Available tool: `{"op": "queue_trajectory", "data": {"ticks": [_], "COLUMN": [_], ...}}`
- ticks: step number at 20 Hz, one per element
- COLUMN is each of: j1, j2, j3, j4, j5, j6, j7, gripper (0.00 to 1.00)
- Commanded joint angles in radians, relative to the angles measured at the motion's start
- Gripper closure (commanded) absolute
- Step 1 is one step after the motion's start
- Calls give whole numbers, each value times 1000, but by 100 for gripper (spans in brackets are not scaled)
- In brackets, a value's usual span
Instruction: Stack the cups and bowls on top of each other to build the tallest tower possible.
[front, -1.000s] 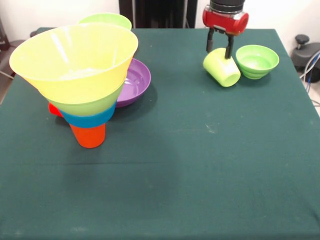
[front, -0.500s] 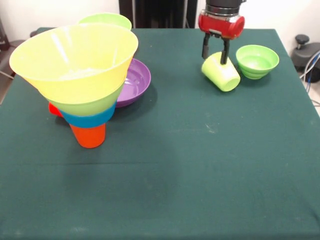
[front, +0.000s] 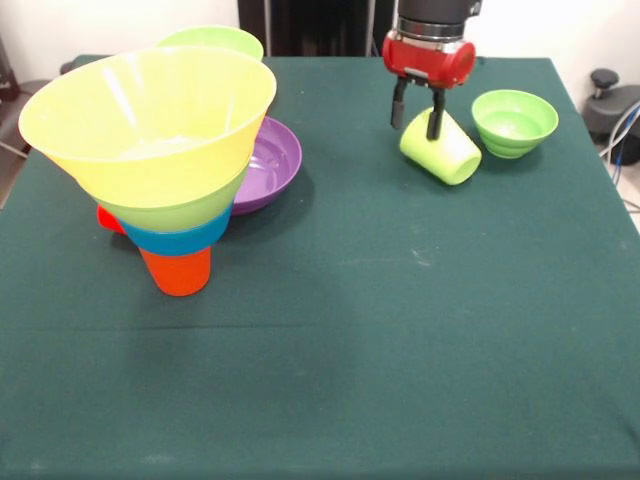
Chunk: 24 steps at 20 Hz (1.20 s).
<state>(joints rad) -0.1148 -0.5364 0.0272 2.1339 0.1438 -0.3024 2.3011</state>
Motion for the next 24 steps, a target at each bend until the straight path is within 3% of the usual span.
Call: {"op": "queue_trajectory", "data": {"ticks": [1,5,17,24], "j1": [1,-30,-38,-46], "j2": [108,91,75,-41], "j3": [139,174,189,205], "j4": [-20,-4,22,95], "j5": [-1,-22,-13,6], "j6": [64,75,78,157], "j7": [164,164,160,162], "gripper": [0,0,0,0]}}
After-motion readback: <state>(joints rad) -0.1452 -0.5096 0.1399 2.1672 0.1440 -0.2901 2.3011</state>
